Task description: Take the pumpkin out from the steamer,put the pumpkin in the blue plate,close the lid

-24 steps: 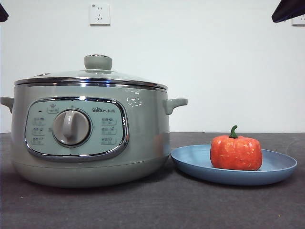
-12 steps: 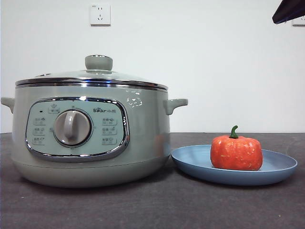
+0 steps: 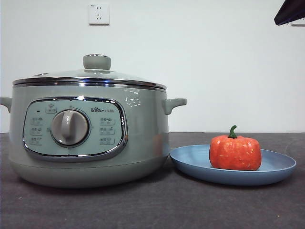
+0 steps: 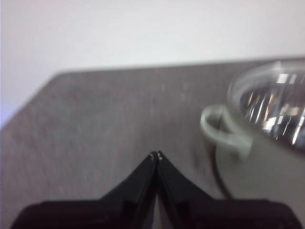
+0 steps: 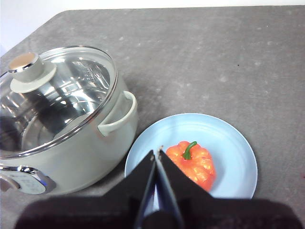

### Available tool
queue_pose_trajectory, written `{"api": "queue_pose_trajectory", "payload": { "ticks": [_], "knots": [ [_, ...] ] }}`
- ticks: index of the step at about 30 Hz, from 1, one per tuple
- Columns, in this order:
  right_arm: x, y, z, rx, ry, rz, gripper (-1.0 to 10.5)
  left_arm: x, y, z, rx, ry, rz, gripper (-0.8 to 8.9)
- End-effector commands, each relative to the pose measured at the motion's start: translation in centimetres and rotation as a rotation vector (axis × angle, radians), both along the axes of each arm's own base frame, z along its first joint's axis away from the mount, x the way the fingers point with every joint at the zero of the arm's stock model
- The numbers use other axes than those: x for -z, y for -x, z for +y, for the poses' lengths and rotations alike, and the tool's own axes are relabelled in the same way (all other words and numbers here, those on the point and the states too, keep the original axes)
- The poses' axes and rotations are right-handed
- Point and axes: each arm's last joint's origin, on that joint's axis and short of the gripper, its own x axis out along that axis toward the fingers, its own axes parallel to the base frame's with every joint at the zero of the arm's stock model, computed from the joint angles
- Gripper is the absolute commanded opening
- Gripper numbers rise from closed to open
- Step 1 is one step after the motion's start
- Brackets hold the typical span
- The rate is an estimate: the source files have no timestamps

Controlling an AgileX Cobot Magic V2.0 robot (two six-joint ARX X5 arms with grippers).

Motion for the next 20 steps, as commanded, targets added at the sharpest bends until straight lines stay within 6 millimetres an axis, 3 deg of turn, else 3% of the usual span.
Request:
{"api": "queue_pose_trajectory", "payload": {
  "ticks": [1,5,20],
  "knots": [
    [0.2,0.0,0.0,0.006,-0.005,0.005,0.0,2.0,-0.6,0.1,0.004,-0.004,0.034,-0.03],
    [0.2,0.0,0.0,0.006,-0.005,0.005,0.0,4.5,-1.1,0.1,0.003,0.019,0.087,-0.03],
    [0.2,0.0,0.0,0.006,-0.004,0.007,0.0,4.4,-1.1,0.1,0.000,0.025,0.078,-0.03]
  ]
}}
